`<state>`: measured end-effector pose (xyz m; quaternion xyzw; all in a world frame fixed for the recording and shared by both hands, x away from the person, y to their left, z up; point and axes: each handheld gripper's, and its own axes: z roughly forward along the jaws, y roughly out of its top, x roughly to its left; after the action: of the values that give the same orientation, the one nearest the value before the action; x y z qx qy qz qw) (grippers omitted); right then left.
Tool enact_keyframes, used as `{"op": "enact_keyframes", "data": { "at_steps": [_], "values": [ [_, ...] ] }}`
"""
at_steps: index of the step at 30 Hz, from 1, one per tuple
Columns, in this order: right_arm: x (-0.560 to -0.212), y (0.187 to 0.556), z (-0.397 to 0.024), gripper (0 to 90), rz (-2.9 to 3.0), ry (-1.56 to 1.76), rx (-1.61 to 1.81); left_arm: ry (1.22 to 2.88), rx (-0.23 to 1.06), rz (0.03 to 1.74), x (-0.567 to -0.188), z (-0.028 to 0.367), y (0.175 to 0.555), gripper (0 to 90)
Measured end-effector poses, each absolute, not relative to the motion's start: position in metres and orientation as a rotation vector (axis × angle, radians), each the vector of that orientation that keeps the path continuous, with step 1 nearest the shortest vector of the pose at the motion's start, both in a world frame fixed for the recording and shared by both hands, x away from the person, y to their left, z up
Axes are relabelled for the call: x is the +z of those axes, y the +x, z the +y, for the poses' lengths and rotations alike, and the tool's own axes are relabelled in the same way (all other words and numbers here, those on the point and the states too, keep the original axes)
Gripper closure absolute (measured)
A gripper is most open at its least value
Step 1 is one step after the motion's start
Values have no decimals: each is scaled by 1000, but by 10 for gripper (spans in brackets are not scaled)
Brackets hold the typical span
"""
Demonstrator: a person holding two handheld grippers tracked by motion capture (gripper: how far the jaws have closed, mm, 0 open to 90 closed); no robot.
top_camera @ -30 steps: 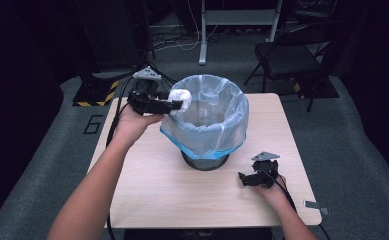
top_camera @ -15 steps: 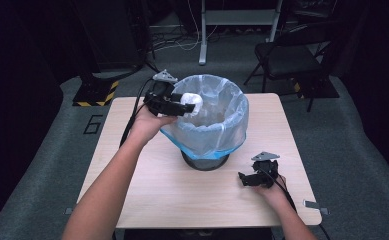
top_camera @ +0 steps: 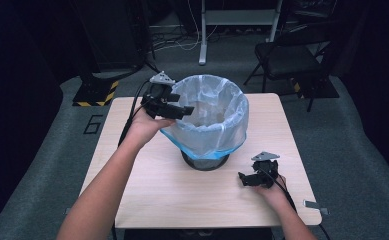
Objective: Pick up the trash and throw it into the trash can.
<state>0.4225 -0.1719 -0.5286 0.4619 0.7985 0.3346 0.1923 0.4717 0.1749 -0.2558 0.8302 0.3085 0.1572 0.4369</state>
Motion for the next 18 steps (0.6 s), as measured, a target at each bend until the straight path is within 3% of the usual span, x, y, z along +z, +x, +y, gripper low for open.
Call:
{"op": "enact_keyframes", "data": {
  "at_steps": [18],
  "values": [
    [-529,423,-172,0,2242,1296,939,2012,425,824,-260,233,458,304]
  ]
}}
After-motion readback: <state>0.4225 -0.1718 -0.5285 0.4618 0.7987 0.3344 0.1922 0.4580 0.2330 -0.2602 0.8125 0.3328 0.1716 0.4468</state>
